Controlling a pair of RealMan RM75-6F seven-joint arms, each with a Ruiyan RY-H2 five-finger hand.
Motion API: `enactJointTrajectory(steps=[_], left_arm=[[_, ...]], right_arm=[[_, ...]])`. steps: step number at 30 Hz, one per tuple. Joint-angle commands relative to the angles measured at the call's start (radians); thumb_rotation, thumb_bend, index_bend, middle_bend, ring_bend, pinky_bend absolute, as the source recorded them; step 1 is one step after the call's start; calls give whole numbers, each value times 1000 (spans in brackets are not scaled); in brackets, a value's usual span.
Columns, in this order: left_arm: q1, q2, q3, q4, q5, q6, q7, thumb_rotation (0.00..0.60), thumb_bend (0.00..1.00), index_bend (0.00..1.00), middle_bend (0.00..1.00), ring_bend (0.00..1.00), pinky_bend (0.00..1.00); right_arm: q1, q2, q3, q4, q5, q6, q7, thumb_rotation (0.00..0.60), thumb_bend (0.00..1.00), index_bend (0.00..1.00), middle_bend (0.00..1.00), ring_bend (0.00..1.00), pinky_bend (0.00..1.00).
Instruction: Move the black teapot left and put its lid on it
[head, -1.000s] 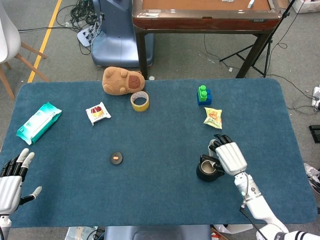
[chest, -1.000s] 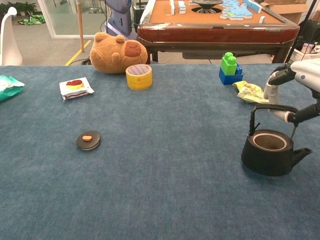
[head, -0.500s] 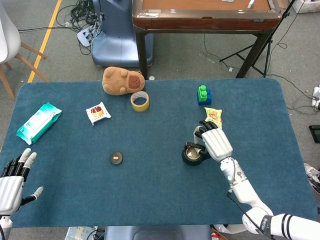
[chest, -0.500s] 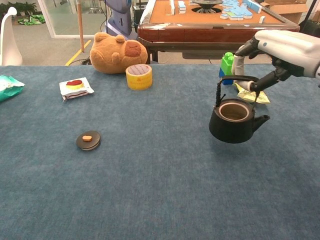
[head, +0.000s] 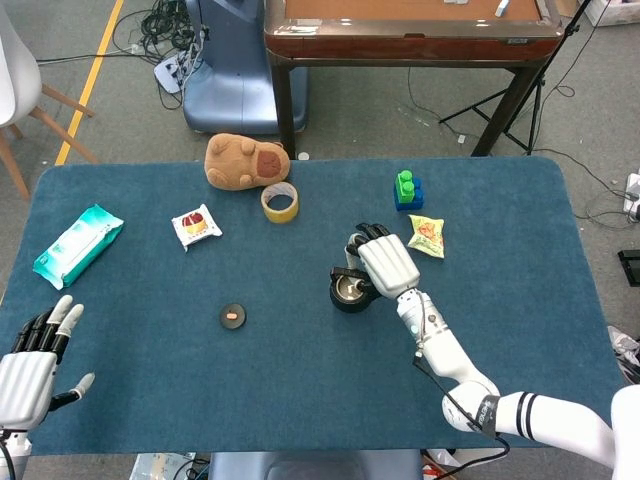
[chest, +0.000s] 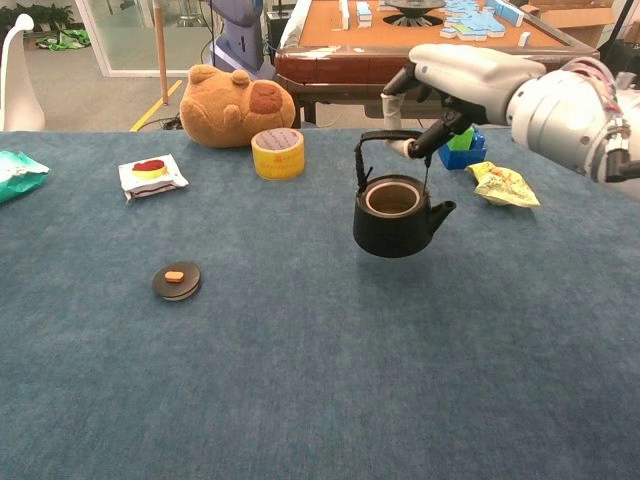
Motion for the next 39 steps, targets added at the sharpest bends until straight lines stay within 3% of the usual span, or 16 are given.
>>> enactJointTrajectory(steps=[1, 20, 39], left_arm=[[-9, 2, 2, -12, 19, -6, 8, 600, 198, 25, 0, 0, 61], [-30, 8, 4, -32, 39, -30, 21, 600, 198, 25, 0, 0, 61], [-19, 8, 10, -20, 42, -12, 9, 600, 198, 25, 0, 0, 61]], right_arm=[[51, -40, 22, 42, 39, -19, -33, 600, 507, 659, 398, 189, 214], [304, -227, 62, 216, 254, -71, -191, 600, 508, 659, 398, 189, 214], [451, -366, 72, 416, 378, -92, -234, 600, 508, 659, 397, 189, 215]])
